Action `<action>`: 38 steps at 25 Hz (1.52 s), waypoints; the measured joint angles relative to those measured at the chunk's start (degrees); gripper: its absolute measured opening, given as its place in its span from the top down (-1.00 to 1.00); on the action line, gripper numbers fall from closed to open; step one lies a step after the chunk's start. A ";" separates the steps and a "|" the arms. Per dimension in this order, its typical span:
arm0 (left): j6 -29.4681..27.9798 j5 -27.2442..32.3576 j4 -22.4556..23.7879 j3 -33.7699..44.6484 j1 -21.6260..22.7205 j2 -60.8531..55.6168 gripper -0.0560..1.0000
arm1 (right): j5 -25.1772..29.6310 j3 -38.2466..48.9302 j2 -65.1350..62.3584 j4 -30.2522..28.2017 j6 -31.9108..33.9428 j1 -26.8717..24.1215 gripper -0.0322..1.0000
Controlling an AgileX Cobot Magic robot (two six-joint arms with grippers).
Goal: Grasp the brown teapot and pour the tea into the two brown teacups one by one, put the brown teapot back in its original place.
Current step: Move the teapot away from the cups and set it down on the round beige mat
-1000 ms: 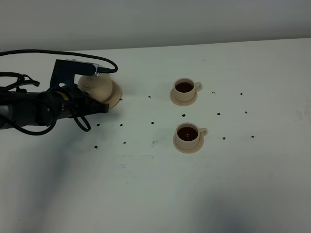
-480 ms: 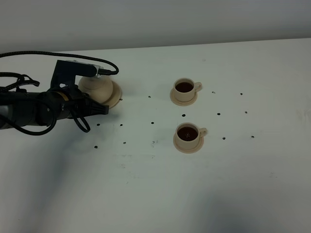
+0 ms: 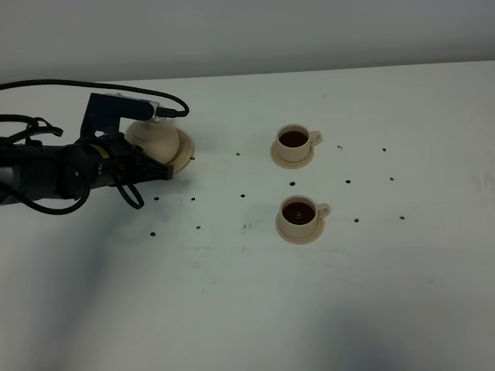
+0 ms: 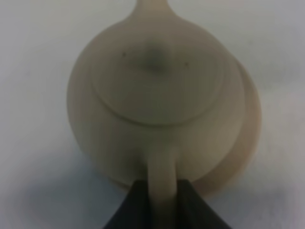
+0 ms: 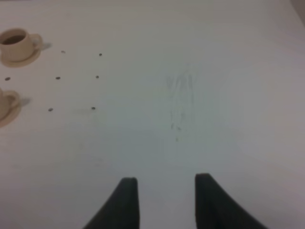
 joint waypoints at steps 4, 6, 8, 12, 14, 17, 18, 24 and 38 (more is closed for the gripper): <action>0.05 -0.28 -0.04 -0.20 0.00 0.00 0.52 | 0.00 0.00 0.00 0.00 0.00 0.00 0.33; 0.25 -0.33 -0.04 -0.20 0.00 0.00 0.46 | 0.00 0.00 0.00 0.00 0.00 0.00 0.33; 0.24 -0.33 -0.12 -0.20 0.00 0.00 0.41 | 0.00 0.00 0.00 0.00 0.00 0.00 0.33; 0.24 -0.33 -0.12 -0.20 0.00 0.00 0.37 | 0.00 0.00 0.00 0.00 0.00 0.00 0.33; 0.24 -0.33 -0.12 -0.20 0.00 -0.07 0.36 | 0.00 0.00 0.00 0.00 0.00 0.00 0.33; 0.24 -0.40 -0.12 -0.20 0.00 -0.91 0.36 | 0.00 0.00 0.00 0.00 0.00 0.00 0.33; 0.24 -0.59 -0.12 -0.20 0.00 -1.36 0.36 | 0.00 0.00 0.00 0.00 0.00 0.00 0.33; 0.24 -1.20 -0.12 -0.20 0.00 -3.54 0.31 | 0.00 0.00 0.00 0.00 0.00 0.00 0.33; 3.18 2.14 -0.12 -0.20 0.07 -12.16 0.28 | 0.00 0.00 0.00 0.00 0.05 0.00 0.33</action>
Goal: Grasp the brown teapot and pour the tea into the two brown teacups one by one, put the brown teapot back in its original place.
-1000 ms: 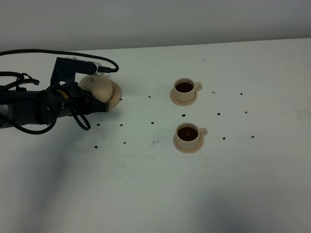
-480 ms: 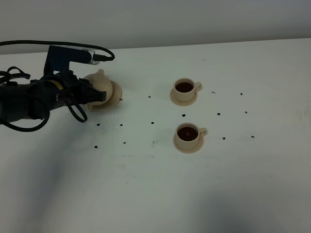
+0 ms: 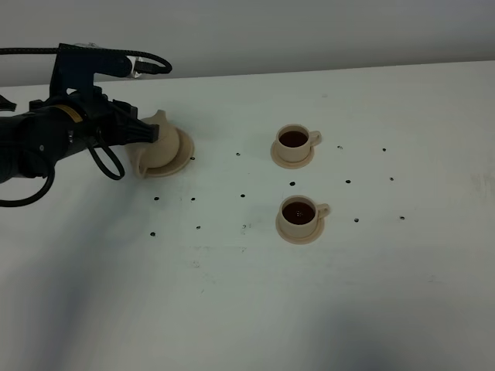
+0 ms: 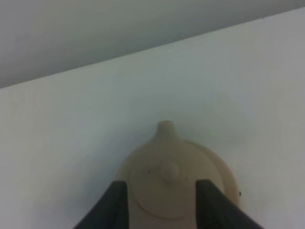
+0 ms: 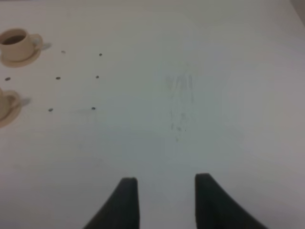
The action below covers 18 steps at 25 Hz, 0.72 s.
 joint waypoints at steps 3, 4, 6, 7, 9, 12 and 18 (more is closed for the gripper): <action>1.05 0.95 -0.35 0.94 1.15 -2.10 0.28 | 0.00 0.00 0.00 0.00 -0.05 0.00 0.33; 1.64 0.95 -0.86 1.72 1.99 -2.87 0.28 | 0.00 0.00 0.00 0.00 -0.05 0.00 0.33; 2.47 0.75 -1.21 3.10 4.08 -4.96 0.28 | 0.00 0.00 0.00 0.00 -0.05 0.00 0.33; 2.62 0.66 -1.32 3.85 5.37 -5.92 0.28 | 0.00 0.00 0.00 0.00 -0.05 0.00 0.33; 2.62 0.54 -1.32 5.19 7.93 -8.51 0.28 | 0.00 0.00 0.00 0.00 -0.05 0.00 0.33; 2.66 -0.13 -1.32 7.32 11.79 -12.71 0.28 | 0.00 0.00 0.00 0.00 -0.10 0.00 0.33; 2.56 -0.73 -1.32 9.02 16.91 -21.66 0.28 | 0.00 0.00 0.00 0.00 -0.10 0.00 0.33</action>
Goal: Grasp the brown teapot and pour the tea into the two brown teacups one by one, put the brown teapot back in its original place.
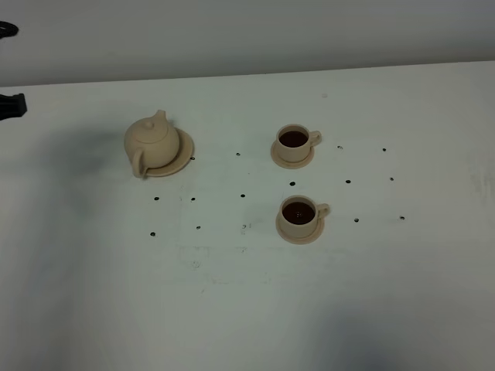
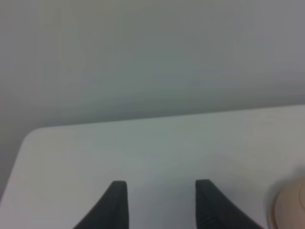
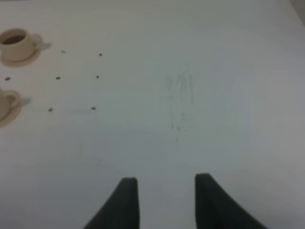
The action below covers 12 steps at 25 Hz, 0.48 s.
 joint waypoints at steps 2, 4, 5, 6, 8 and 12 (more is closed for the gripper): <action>0.00 0.06 -0.05 0.06 0.36 -2.49 0.28 | 0.00 0.00 0.00 0.00 0.00 0.00 0.33; 0.00 0.81 -0.22 0.06 0.66 -4.07 0.28 | 0.00 0.00 0.00 0.00 0.13 0.00 0.33; 0.11 1.54 -0.21 0.06 0.74 -4.70 0.28 | 0.00 0.00 0.00 0.00 0.15 0.00 0.33; 0.23 2.35 -0.27 0.06 0.74 -5.20 0.28 | 0.00 0.00 0.00 0.00 0.15 0.00 0.33; 0.62 4.00 -0.27 0.10 0.74 -6.04 0.28 | 0.00 0.00 0.00 0.00 0.15 0.00 0.33; 2.06 7.70 -0.38 0.16 0.74 -8.32 0.28 | 0.00 0.00 0.00 0.00 0.15 0.00 0.33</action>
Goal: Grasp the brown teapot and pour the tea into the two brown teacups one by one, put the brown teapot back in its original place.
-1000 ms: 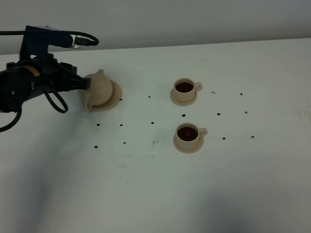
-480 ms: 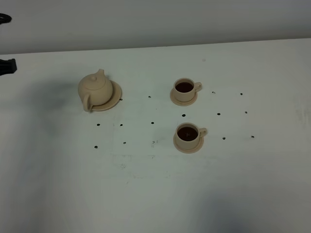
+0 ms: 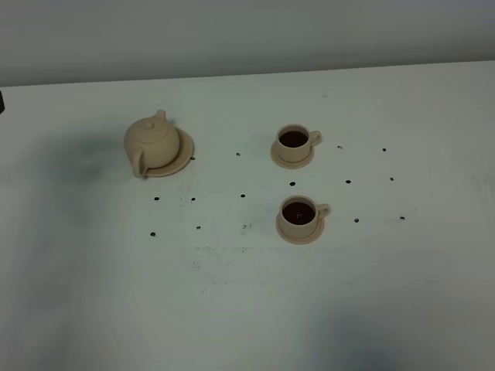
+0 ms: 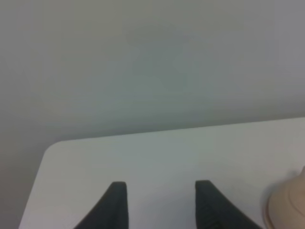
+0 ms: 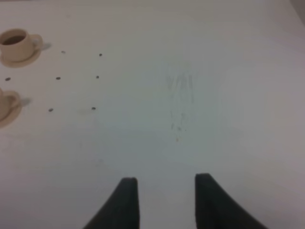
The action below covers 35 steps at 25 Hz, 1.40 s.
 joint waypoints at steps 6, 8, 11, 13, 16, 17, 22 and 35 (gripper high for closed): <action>1.15 1.65 -1.21 5.50 1.71 -5.44 0.28 | 0.00 0.00 0.00 0.00 -0.10 0.00 0.33; 1.15 2.39 -1.64 7.73 2.23 -7.25 0.28 | 0.00 0.00 0.00 0.00 -0.10 0.00 0.33; 1.20 3.64 -2.00 9.80 2.69 -9.84 0.28 | 0.00 0.00 0.00 0.00 -0.10 0.00 0.33; 1.20 4.56 -2.07 10.53 2.81 -11.78 0.28 | 0.00 0.00 0.00 0.00 -0.10 0.00 0.33; 1.20 6.33 -2.12 11.19 2.87 -15.32 0.28 | 0.00 0.00 0.00 0.00 -0.10 0.00 0.33; 1.20 7.10 -2.12 11.37 2.87 -16.35 0.28 | 0.00 0.00 0.00 0.00 -0.10 0.00 0.33; 1.55 13.25 -2.65 11.42 2.87 -22.50 0.28 | 0.00 0.00 0.00 0.00 -0.04 0.00 0.33; 0.01 37.86 -2.60 11.42 2.87 -36.30 0.28 | 0.00 0.00 0.00 0.00 -0.10 0.00 0.33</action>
